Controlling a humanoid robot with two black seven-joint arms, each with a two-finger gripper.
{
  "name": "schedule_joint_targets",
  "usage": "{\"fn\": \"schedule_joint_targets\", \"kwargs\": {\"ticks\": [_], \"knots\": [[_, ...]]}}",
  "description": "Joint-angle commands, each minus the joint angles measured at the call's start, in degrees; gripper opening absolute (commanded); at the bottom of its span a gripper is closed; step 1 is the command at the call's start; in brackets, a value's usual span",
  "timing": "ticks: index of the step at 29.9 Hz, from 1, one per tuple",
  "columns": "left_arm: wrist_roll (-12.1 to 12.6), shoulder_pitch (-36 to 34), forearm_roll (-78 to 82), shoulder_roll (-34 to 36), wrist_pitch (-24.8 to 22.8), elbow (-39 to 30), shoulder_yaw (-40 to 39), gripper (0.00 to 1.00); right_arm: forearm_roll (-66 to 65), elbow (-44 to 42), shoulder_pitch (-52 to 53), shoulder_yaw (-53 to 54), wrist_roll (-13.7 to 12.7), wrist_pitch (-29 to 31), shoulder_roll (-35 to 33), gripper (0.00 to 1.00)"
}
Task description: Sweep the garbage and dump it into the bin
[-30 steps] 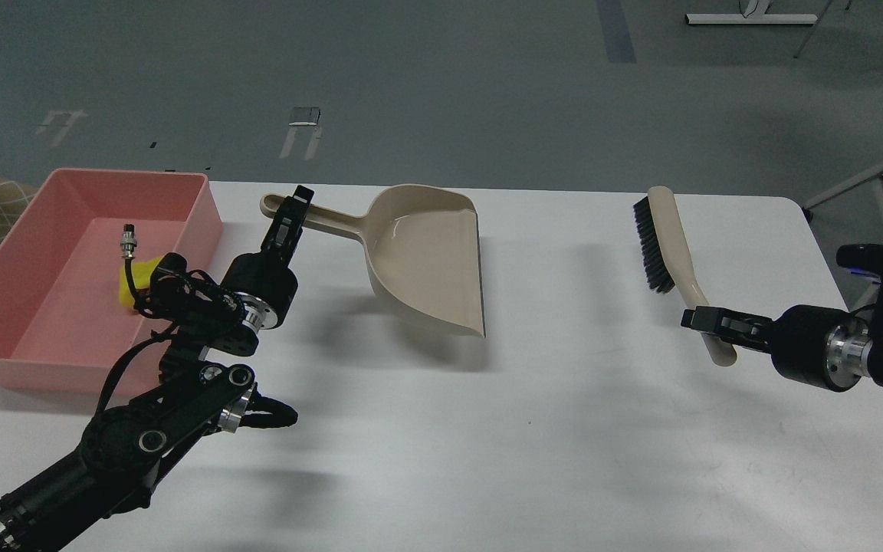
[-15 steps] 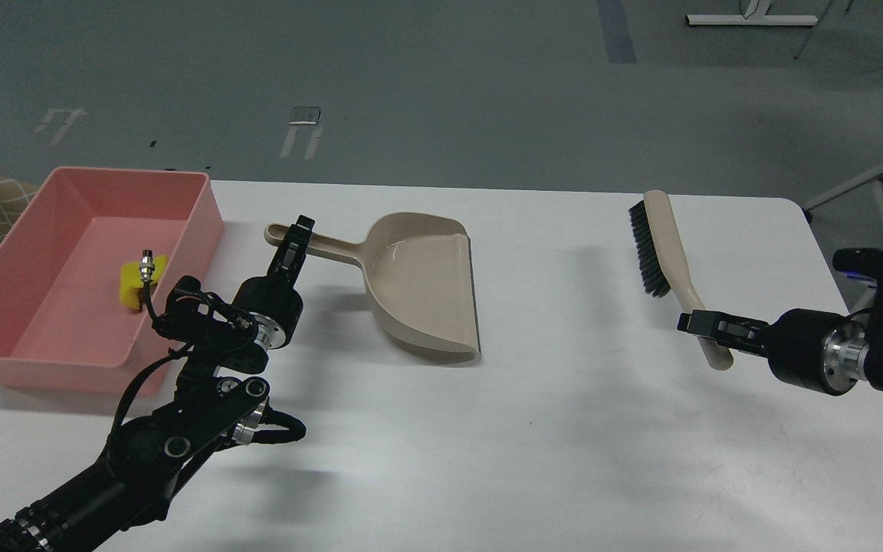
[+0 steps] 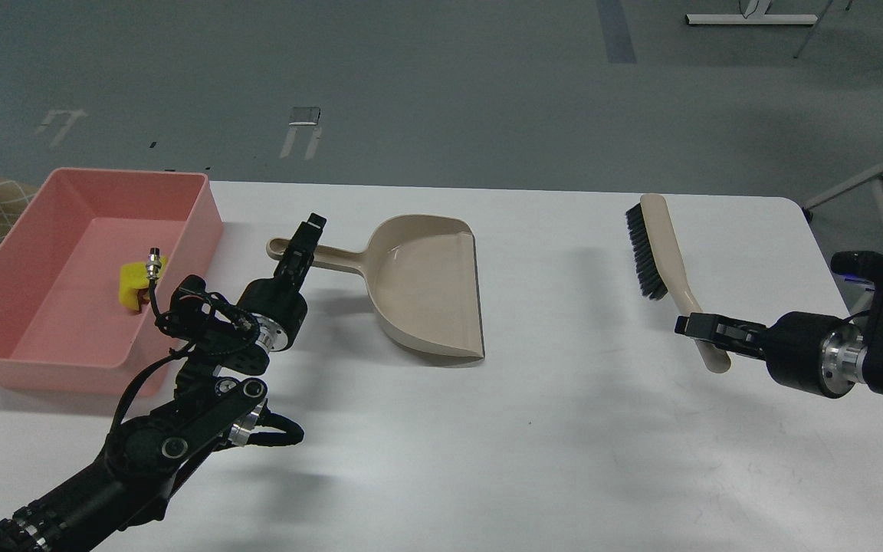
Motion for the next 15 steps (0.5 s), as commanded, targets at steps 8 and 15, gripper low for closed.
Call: {"fn": "schedule_joint_targets", "kwargs": {"ticks": [8, 15], "knots": [[-1.40, 3.51, -0.07, 2.27, -5.54, -1.49, 0.02, 0.98, 0.09, -0.90, 0.00, 0.25, 2.53, 5.09, -0.35, 0.00], [-1.57, 5.88, -0.07, 4.38, -8.44, -4.74, -0.07, 0.98, 0.00, -3.01, 0.09, 0.07, 2.89, 7.56, -0.62, 0.00]]}}
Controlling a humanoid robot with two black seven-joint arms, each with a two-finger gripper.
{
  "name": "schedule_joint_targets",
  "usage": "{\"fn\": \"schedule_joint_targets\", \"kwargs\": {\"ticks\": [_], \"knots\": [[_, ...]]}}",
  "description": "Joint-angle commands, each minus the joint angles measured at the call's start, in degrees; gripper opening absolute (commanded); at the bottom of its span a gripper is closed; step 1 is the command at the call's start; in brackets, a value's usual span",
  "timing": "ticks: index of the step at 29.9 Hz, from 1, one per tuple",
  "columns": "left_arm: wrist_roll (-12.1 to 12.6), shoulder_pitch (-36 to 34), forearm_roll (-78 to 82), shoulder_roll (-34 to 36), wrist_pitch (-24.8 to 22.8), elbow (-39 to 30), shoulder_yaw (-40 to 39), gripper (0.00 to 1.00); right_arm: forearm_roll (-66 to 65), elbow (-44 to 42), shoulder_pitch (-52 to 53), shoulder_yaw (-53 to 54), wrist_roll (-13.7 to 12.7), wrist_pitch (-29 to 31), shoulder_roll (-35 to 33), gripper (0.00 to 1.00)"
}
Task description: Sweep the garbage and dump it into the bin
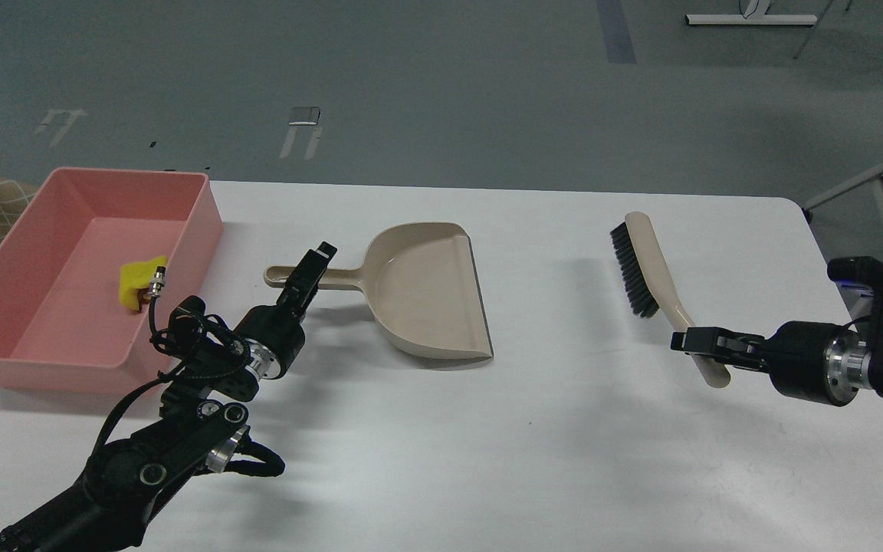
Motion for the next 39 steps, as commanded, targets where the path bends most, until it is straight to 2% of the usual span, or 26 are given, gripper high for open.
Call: {"fn": "schedule_joint_targets", "kwargs": {"ticks": [1, 13, 15, 19, 23, 25, 27, 28, 32, 39], "knots": [[-0.18, 1.34, -0.06, 1.21, -1.41, -2.03, -0.08, 0.98, -0.09, -1.37, 0.01, -0.17, 0.01, 0.97, -0.20, 0.00], [-0.26, 3.54, -0.50, 4.02, -1.94, -6.34, -0.79, 0.98, -0.44, -2.16, -0.52, -0.88, -0.07, 2.03, -1.25, 0.01], [-0.27, 3.54, -0.50, 4.02, -1.94, -6.34, -0.87, 0.98, -0.44, -2.16, -0.52, -0.88, -0.07, 2.03, -1.08, 0.07], [-0.27, 3.54, -0.50, 4.02, -1.94, -6.34, -1.05, 0.98, -0.44, -2.42, -0.70, -0.88, -0.51, 1.94, -0.99, 0.34], [-0.27, 3.71, -0.50, 4.11, -1.94, -6.52, -1.05, 0.98, -0.44, -2.95, -0.61, -0.88, -0.78, 1.94, -0.99, 0.44], [-0.27, 4.15, -0.50, 4.54, -1.94, -7.13, -0.96, 0.98, -0.44, -3.21, -0.52, -0.88, -0.95, 1.85, -0.99, 0.53], [-0.26, 5.02, -0.50, 5.51, -2.12, -9.40, -0.87, 0.98, -0.18, -2.95, -0.52, -0.79, -0.95, 1.85, -1.43, 0.80], [-0.18, 5.55, -0.50, 6.04, -2.21, -10.29, -0.87, 0.98, -0.18, -2.95, -0.61, -0.79, -0.95, 1.85, -1.52, 0.83], [-0.18, 9.59, -0.41, 9.72, -3.08, -16.08, -1.14, 0.98, -0.09, -2.07, -0.70, -0.35, -0.95, 2.03, -4.84, 0.92], [-0.27, 17.33, -0.33, 17.11, -4.22, -27.86, -5.00, 0.98, 2.19, 1.00, -0.26, 2.28, -0.25, 3.14, -11.27, 0.95]]}}
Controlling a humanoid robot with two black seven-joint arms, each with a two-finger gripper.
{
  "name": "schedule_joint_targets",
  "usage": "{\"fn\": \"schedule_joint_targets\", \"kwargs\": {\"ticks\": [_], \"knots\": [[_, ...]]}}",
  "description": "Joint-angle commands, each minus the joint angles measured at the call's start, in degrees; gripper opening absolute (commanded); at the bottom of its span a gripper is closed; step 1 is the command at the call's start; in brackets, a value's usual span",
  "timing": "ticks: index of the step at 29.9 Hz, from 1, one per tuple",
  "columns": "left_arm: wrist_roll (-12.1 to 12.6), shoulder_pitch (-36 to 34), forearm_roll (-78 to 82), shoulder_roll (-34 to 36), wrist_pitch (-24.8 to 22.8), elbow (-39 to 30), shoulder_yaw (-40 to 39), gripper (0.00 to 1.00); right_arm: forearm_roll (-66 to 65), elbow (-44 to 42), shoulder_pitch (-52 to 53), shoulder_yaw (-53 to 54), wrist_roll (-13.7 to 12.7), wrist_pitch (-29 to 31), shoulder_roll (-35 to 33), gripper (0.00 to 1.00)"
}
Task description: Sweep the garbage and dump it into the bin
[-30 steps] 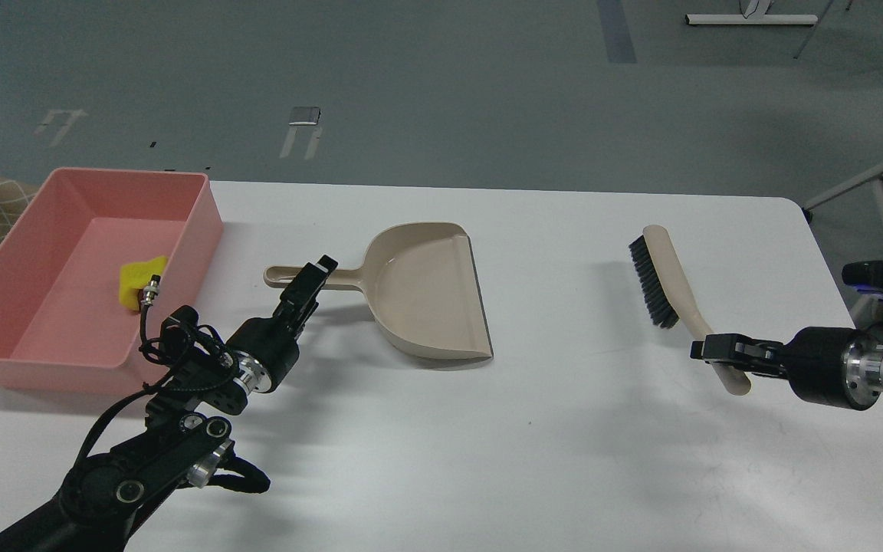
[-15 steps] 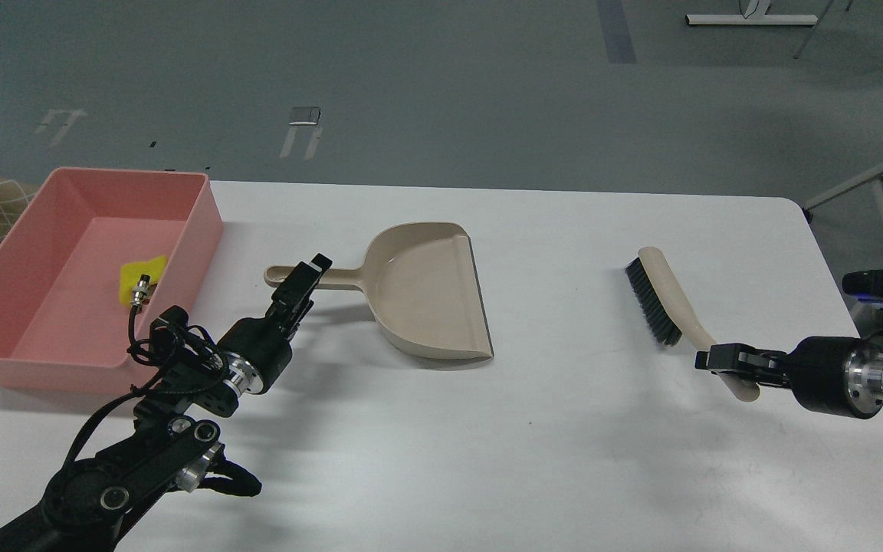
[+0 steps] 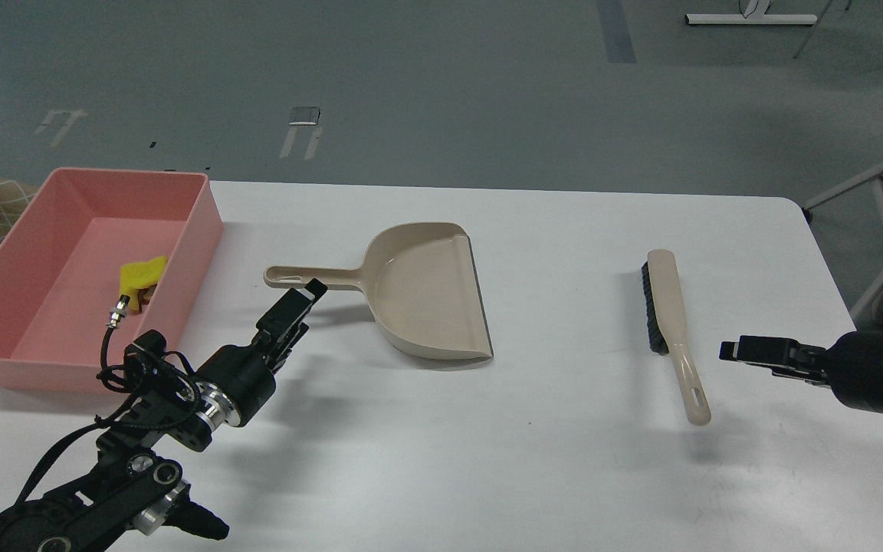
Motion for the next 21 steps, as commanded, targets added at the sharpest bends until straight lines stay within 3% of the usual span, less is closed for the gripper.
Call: {"fn": "schedule_joint_targets", "kwargs": {"ticks": [1, 4, 9, 12, 17, 21], "knots": [[-0.08, 4.57, -0.16, 4.43, -2.31, -7.28, -4.19, 0.98, 1.98, 0.98, 0.33, 3.92, 0.50, 0.27, -3.10, 0.95], [-0.34, 6.60, -0.25, 6.29, -6.09, -11.07, -9.02, 0.98, 4.35, -0.06, 0.77, 9.53, 1.46, 0.27, -3.02, 0.95], [-0.52, 4.41, -2.27, 5.33, -12.17, -11.35, -19.24, 0.98, 9.90, -2.71, 0.86, 20.28, 1.65, 0.27, 0.67, 0.95], [-0.34, -1.64, -9.46, 4.62, -17.79, -9.51, -24.95, 0.98, 12.89, -10.07, 0.94, 31.34, 1.56, 0.27, 8.83, 0.95], [-0.26, -12.71, -17.03, 4.54, -21.13, -0.11, -27.59, 0.98, 12.98, -23.43, 2.69, 43.65, 1.65, 0.27, 18.42, 0.94], [-0.43, -25.35, -20.64, -1.50, -25.51, 15.68, -26.72, 0.98, 12.89, -35.98, 12.00, 45.95, 2.34, 0.27, 29.38, 0.94]]}}
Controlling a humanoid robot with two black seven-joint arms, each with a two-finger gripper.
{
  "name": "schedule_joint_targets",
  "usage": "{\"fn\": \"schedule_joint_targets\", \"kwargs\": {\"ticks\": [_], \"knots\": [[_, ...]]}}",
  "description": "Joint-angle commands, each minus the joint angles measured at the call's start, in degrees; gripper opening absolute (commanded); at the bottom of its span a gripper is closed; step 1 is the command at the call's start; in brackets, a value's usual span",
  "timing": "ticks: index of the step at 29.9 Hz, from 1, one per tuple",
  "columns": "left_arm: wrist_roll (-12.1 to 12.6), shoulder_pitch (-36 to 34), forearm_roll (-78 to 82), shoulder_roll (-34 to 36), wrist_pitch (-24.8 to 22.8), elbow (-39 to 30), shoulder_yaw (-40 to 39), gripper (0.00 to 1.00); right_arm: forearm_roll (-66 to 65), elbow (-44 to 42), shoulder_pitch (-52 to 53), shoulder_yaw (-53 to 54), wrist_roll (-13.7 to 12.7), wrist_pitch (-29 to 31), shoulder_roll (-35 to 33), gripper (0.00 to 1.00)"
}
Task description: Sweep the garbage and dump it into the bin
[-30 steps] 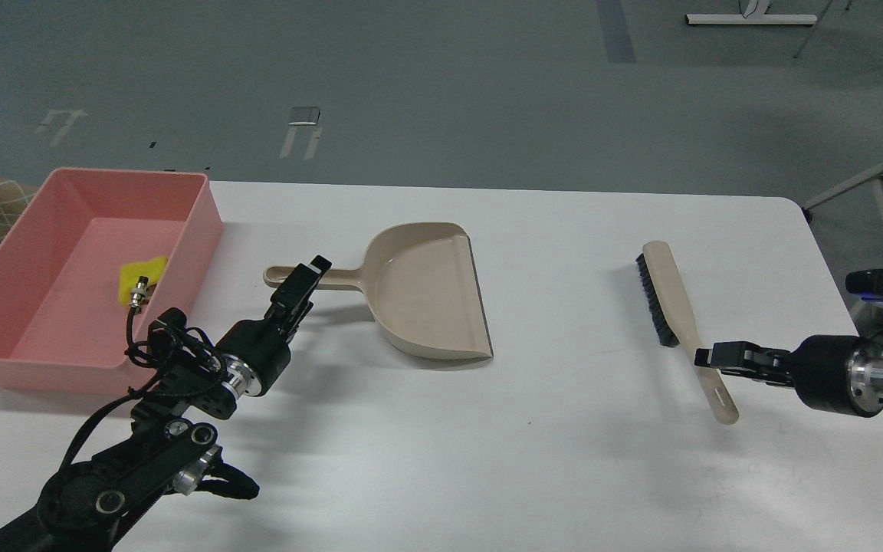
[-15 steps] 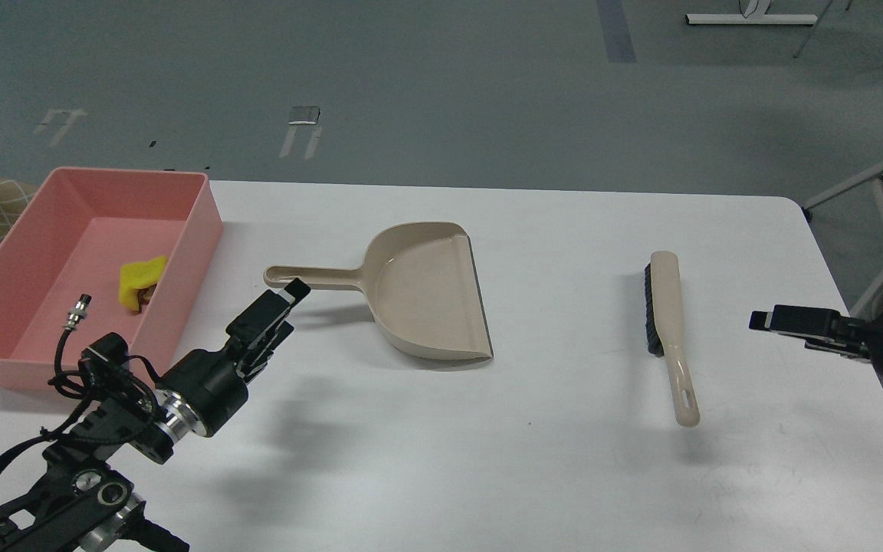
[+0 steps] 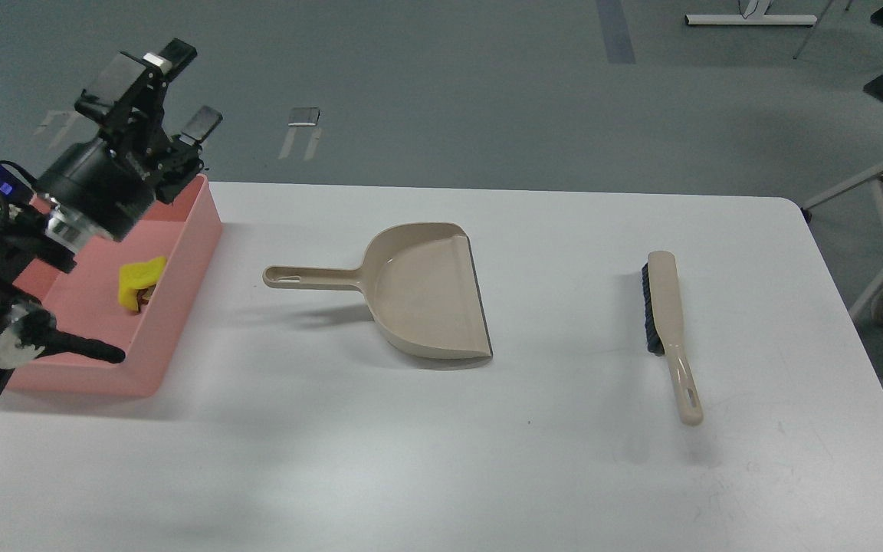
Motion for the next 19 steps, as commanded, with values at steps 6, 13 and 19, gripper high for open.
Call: {"fn": "schedule_joint_targets", "kwargs": {"ticks": [6, 13, 19], "knots": [[-0.46, -16.94, -2.47, -14.56, -11.84, 25.48, 0.51, 0.98, -0.05, -13.07, 7.90, 1.48, 7.66, -7.48, 18.84, 0.95], [-1.96, -22.76, -6.96, -22.57, -16.57, 41.06, 1.04, 0.98, 0.30, -16.59, 7.55, 4.55, 11.37, -9.78, 30.81, 0.96], [-1.96, -22.94, -9.16, -25.03, -16.57, 44.85, 1.13, 0.98, 0.30, -20.46, 7.46, 6.14, 11.55, -9.78, 36.18, 0.96]]}}
